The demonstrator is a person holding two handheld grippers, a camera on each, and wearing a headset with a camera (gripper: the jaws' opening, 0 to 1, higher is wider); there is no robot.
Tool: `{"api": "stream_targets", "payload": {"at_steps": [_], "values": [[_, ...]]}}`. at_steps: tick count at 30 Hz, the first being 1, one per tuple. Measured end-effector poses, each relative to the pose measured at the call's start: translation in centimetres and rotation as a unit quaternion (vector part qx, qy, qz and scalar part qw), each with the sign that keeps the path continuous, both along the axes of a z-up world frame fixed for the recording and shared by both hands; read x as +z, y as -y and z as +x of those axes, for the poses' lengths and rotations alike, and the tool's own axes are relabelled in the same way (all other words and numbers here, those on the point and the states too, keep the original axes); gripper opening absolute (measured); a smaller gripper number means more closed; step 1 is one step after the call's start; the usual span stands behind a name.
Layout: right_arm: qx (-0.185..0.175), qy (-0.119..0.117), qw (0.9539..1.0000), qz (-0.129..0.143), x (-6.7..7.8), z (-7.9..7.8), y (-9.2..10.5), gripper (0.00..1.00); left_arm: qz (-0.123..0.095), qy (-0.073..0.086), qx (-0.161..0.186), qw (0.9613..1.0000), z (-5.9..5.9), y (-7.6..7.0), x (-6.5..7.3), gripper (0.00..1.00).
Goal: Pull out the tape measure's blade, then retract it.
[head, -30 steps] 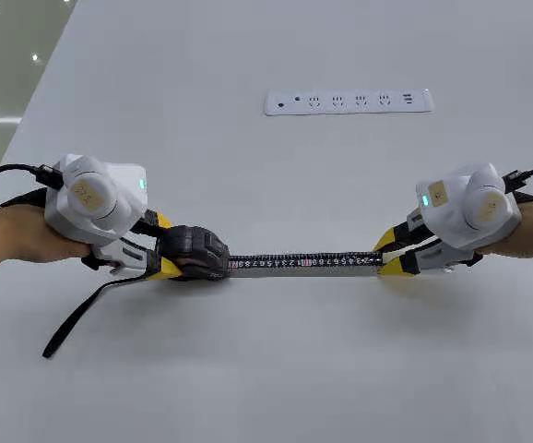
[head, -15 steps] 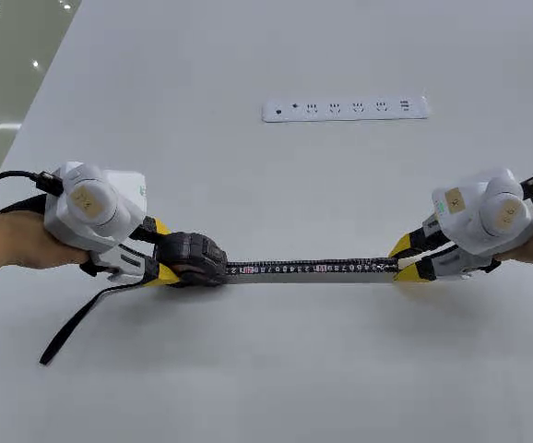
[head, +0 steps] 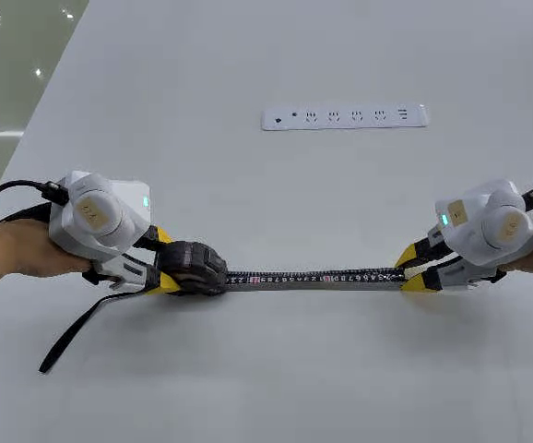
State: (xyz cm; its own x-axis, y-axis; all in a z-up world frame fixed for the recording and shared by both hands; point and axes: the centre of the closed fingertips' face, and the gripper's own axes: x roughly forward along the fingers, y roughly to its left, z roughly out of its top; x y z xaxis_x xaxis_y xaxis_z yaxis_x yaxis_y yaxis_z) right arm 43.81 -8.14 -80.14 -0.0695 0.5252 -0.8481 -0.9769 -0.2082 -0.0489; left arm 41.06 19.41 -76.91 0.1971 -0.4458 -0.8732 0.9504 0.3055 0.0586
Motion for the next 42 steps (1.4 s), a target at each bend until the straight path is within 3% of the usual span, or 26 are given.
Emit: {"api": "stream_targets", "payload": {"at_steps": [21, 42], "values": [[0.009, 0.006, 0.9998, -0.017, 0.32, -0.2, 0.32, 0.11, 0.013, 0.014, -0.015, 0.9997, 0.06, 0.06, -0.09, 0.27], [-0.002, 0.011, 0.9996, -0.026, 0.5, 0.04, 0.87, 0.13, 0.027, 0.017, -0.022, 0.9993, -0.09, -0.32, 0.12, 0.31]]}}
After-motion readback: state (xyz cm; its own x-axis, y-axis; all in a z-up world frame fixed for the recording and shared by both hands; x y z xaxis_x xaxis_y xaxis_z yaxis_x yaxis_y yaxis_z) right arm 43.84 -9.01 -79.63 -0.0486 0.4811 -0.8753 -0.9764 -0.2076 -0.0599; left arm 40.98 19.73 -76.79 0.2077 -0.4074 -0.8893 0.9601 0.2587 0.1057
